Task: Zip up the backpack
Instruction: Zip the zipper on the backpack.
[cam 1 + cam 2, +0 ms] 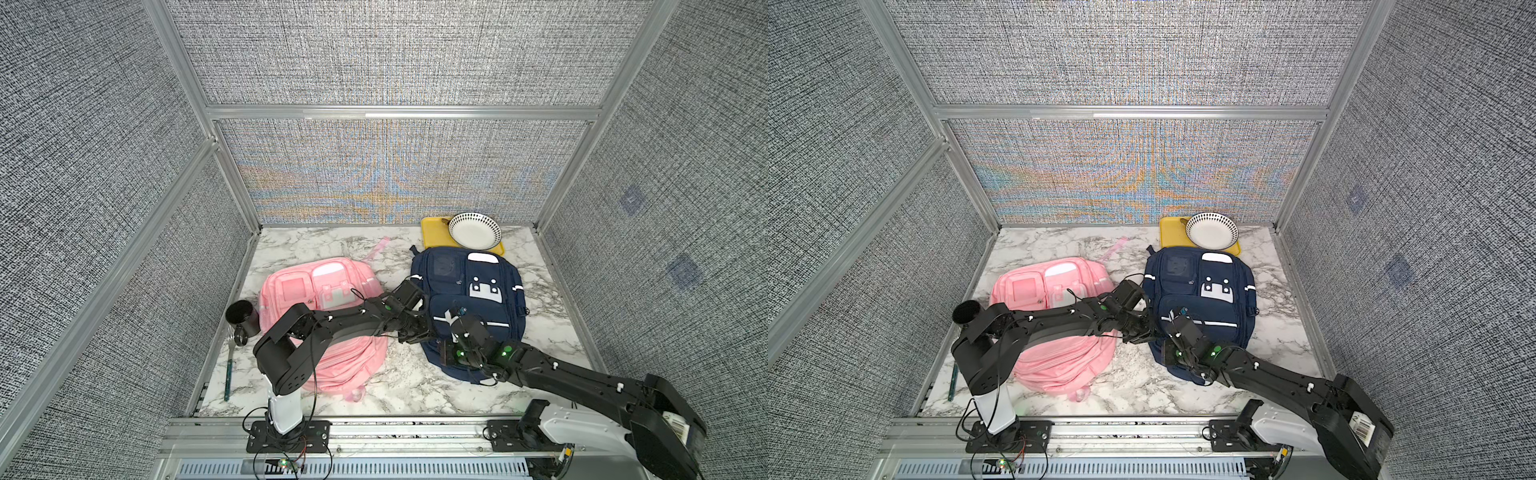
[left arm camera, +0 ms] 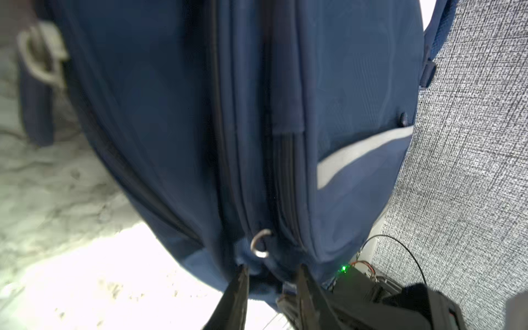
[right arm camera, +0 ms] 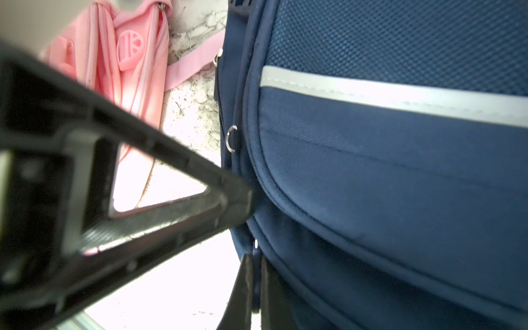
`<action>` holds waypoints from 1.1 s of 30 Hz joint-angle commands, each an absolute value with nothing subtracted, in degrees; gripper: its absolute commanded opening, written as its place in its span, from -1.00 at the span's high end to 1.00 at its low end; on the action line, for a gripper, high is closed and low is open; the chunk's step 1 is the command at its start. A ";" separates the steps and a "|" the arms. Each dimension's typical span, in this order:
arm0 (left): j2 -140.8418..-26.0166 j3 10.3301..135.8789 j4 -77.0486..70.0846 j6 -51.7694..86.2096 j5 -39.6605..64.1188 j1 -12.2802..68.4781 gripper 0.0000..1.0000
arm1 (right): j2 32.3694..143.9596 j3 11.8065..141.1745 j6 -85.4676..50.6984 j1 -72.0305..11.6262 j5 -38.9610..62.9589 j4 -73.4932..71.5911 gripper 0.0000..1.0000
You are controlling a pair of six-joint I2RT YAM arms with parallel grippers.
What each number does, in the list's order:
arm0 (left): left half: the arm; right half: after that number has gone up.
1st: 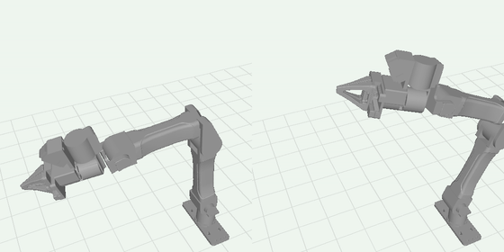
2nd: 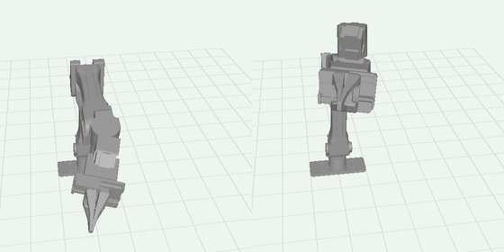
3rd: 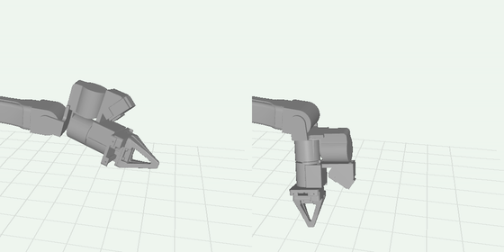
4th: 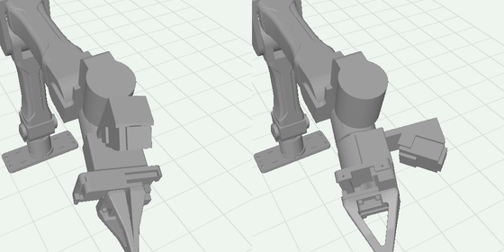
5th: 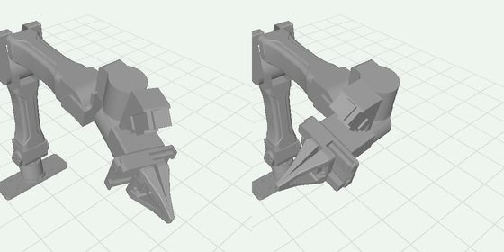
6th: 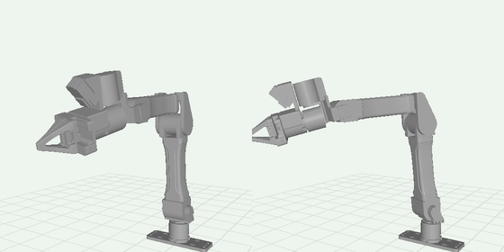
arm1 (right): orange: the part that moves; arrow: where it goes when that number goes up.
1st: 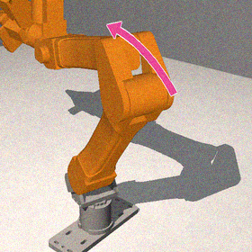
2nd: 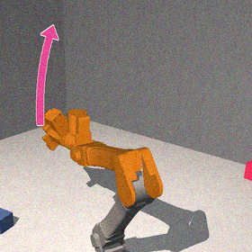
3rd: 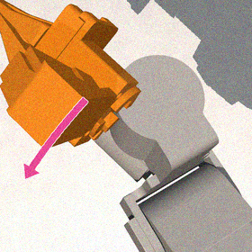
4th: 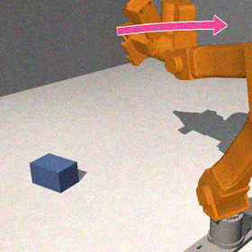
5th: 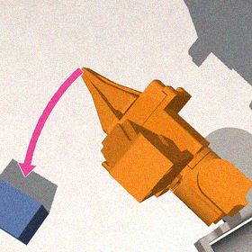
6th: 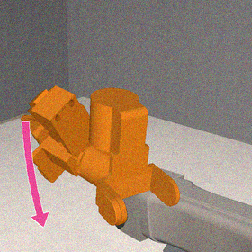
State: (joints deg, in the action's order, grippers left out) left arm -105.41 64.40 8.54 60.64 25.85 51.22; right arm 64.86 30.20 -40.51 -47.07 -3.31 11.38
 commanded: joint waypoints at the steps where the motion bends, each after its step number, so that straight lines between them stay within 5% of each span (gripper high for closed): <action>1: -106.16 64.69 5.68 61.41 24.11 51.15 0.37 | 64.26 29.55 -40.01 -47.30 -2.92 9.00 1.00; 8: -108.35 65.24 4.21 61.44 24.20 51.15 0.44 | 63.46 28.74 -39.51 -47.46 -2.82 10.82 1.00; 18: -107.73 63.59 5.64 58.99 23.62 48.40 0.99 | 61.76 27.46 -39.61 -47.46 -3.93 16.19 1.00; 33: -106.90 62.89 6.03 56.37 25.25 45.50 1.00 | 53.31 23.55 -43.41 -47.46 -6.50 22.95 1.00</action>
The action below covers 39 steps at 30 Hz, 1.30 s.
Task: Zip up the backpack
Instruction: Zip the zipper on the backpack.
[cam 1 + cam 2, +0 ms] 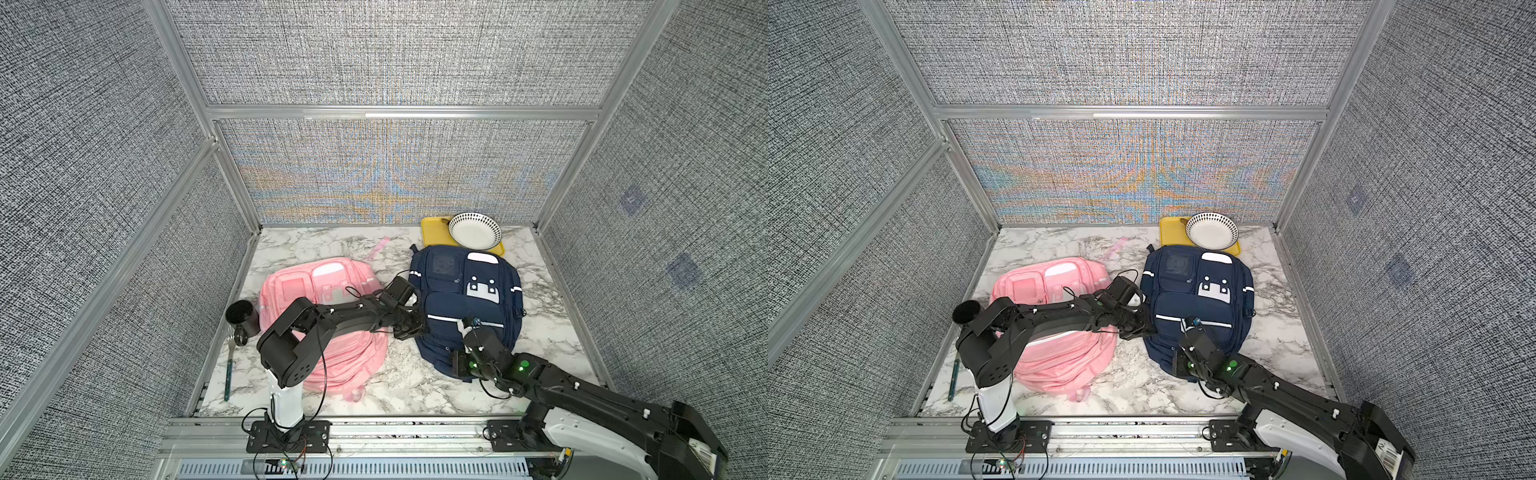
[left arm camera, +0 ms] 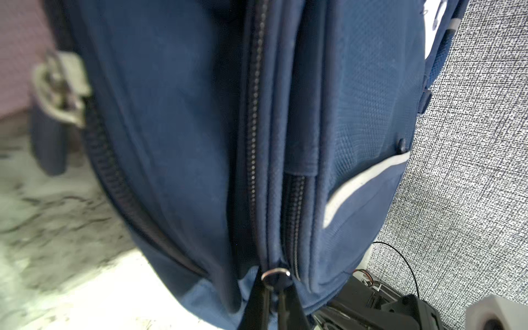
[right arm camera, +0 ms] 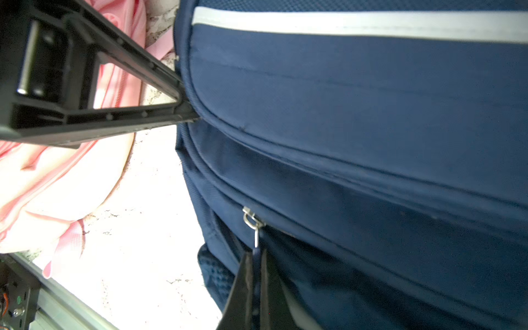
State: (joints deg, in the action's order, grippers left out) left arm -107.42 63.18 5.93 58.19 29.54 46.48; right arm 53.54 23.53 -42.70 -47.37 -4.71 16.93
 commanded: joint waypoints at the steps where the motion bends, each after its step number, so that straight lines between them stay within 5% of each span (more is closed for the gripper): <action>1: -106.58 62.61 6.19 56.12 25.31 45.19 1.00 | 53.26 23.57 -43.44 -47.46 -6.80 23.42 1.00; 16: -104.15 61.71 8.72 53.92 25.07 43.15 1.00 | 58.04 25.80 -41.71 -47.51 -6.59 16.27 1.00; 28: -101.89 61.96 9.45 55.26 25.42 45.99 0.36 | 59.52 28.40 -39.96 -49.16 -7.64 12.45 1.00; 39: -99.21 62.23 9.76 57.72 23.30 50.03 0.25 | 59.39 33.59 -38.65 -51.52 -10.02 12.35 1.00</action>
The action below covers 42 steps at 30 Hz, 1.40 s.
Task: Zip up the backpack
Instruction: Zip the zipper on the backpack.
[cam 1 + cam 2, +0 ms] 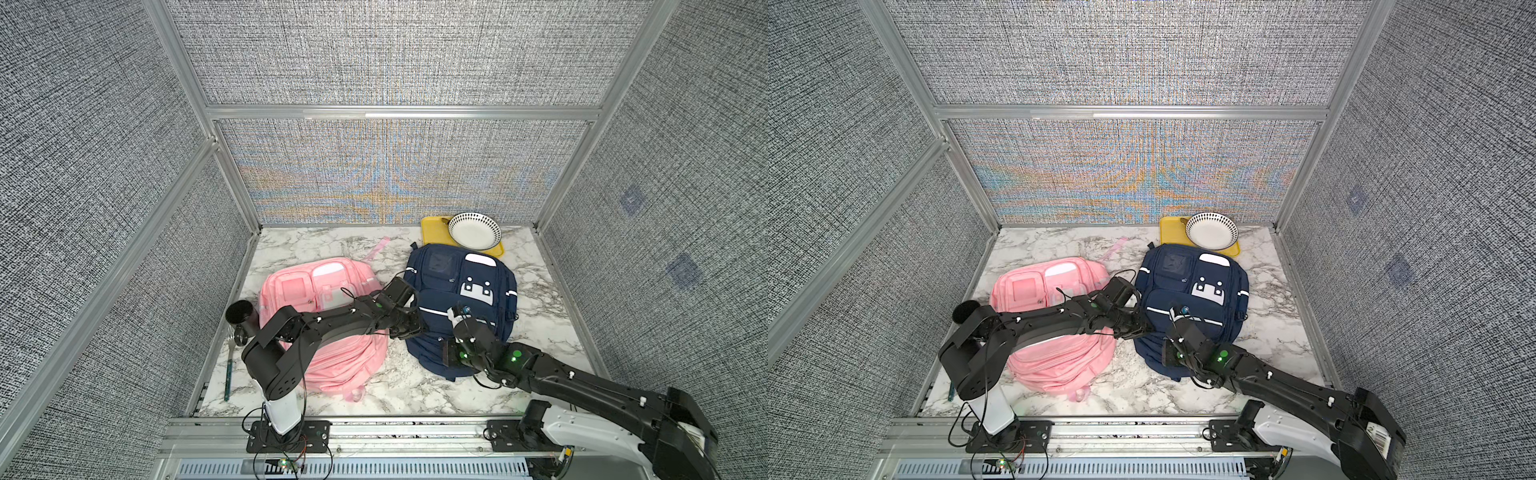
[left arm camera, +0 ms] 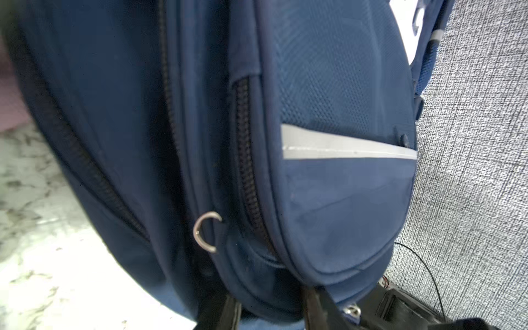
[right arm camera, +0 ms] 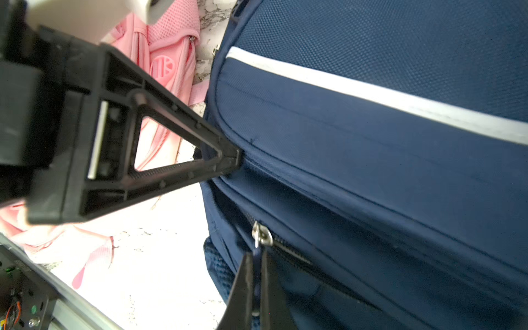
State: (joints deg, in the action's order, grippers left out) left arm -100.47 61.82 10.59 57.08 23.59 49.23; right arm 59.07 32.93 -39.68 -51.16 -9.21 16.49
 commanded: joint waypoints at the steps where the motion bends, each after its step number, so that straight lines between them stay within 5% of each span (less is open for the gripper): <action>1: -98.91 62.35 9.76 57.78 23.11 50.17 0.25 | 59.65 33.60 -38.59 -51.66 -10.02 12.08 1.00; 23: -99.56 60.83 6.64 61.70 22.68 52.74 0.30 | 61.21 32.08 -39.28 -53.29 -10.64 10.46 1.00; 25: -100.16 60.86 5.77 62.12 22.83 52.72 0.42 | 61.10 31.92 -39.22 -53.35 -10.48 10.44 1.00; 28: -100.63 60.82 5.78 62.12 22.04 52.58 0.98 | 61.44 32.08 -39.34 -53.35 -10.33 11.42 1.00; 42: -97.29 58.86 10.17 58.43 21.38 46.02 1.00 | 54.34 27.60 -43.32 -53.17 -16.34 23.00 1.00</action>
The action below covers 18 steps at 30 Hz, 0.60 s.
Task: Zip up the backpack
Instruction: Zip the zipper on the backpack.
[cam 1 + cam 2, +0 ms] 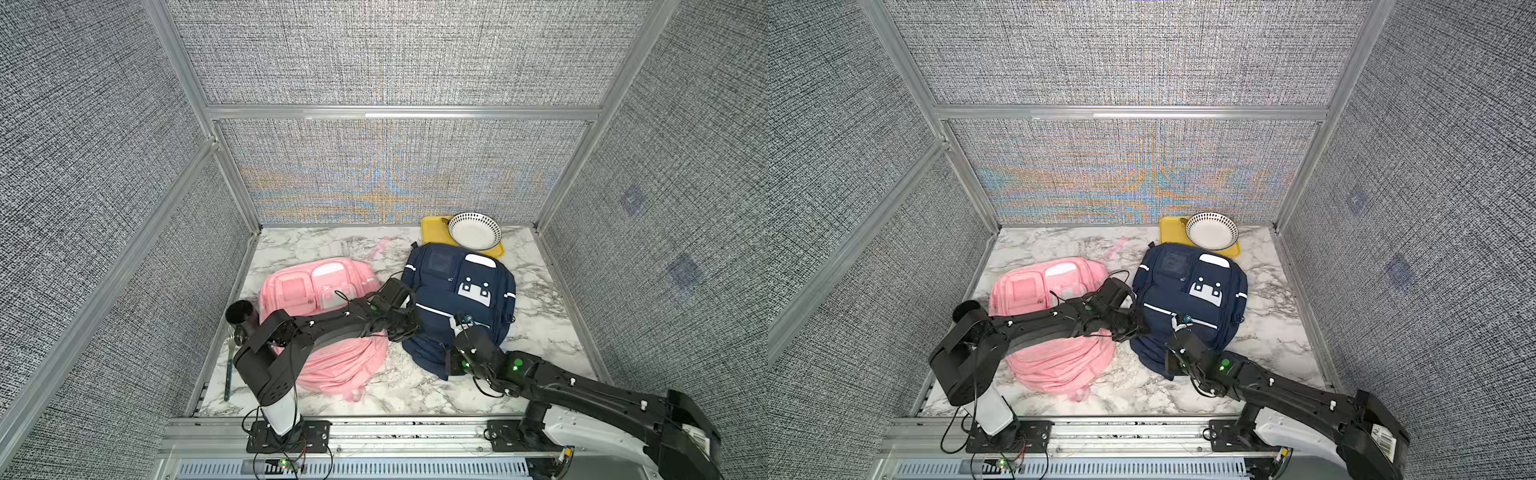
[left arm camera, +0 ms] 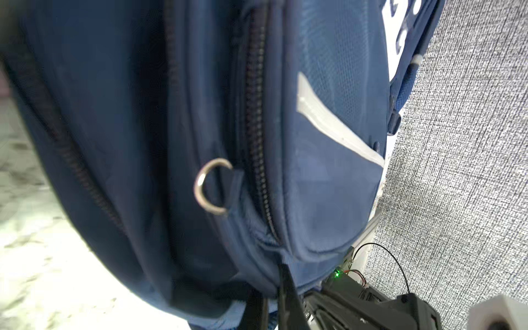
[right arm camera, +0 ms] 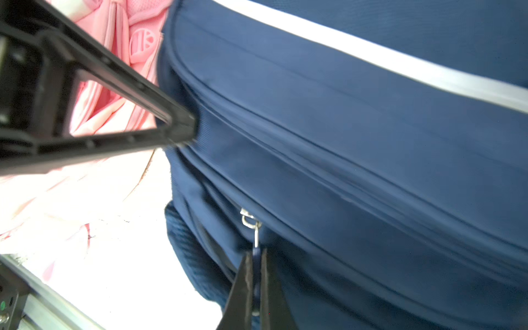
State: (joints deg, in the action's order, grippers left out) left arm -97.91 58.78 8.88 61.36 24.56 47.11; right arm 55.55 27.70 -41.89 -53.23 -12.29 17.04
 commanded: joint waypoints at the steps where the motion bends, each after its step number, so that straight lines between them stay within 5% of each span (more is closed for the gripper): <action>1: -97.27 58.92 10.19 58.22 21.59 45.73 1.00 | 53.65 27.68 -43.43 -53.04 -16.79 23.79 1.00; 18: -95.75 58.57 12.55 54.84 23.00 41.04 1.00 | 48.93 25.66 -44.66 -52.21 -19.01 26.33 1.00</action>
State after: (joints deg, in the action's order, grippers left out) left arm -95.98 58.13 12.16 56.69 26.06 41.52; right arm 48.14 25.63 -44.80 -52.42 -16.62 26.20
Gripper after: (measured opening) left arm 0.084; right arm 0.080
